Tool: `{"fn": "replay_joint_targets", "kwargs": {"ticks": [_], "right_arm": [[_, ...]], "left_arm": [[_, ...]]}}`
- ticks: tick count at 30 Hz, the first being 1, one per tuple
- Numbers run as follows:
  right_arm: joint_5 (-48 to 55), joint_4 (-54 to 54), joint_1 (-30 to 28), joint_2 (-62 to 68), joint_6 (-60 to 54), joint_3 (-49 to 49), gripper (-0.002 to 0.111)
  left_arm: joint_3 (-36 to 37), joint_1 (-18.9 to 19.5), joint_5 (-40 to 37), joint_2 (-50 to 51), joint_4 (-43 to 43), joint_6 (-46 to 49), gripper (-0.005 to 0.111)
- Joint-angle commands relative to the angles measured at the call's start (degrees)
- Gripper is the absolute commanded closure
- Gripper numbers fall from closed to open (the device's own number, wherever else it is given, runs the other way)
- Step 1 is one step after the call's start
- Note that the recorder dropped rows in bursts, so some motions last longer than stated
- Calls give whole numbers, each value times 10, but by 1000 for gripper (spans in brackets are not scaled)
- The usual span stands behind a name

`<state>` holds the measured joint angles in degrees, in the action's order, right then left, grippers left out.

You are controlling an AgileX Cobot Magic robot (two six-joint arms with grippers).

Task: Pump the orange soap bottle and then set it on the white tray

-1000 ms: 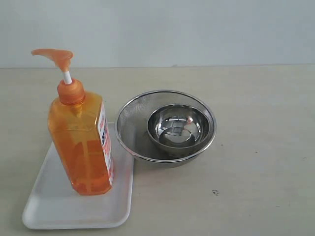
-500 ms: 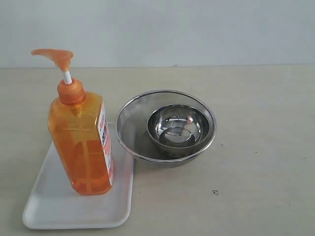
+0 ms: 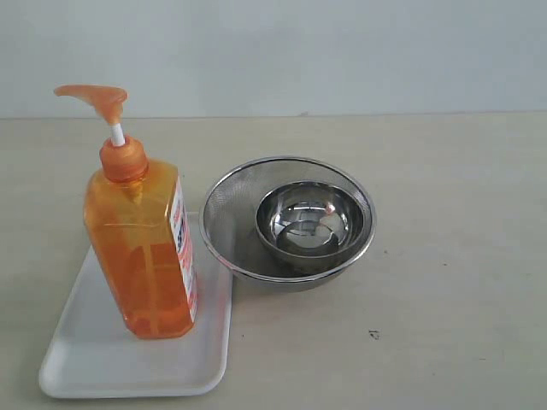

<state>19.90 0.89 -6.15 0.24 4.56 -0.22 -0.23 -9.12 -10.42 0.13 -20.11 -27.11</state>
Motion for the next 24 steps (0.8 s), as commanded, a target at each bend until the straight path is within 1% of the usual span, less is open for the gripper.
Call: {"fn": "replay_joint_targets", "kwargs": {"ticks": [1, 5, 24], "right_arm": [[-6, -2, -1, -2, -1, 2, 107], [-6, -2, -1, -2, -1, 2, 107], [-6, -2, -1, -2, -1, 2, 107]], "left_arm": [[2, 29, -65, -1, -1, 36, 102], [2, 45, -85, -1, 17, 36, 102], [2, 45, -85, -1, 22, 36, 102]]}}
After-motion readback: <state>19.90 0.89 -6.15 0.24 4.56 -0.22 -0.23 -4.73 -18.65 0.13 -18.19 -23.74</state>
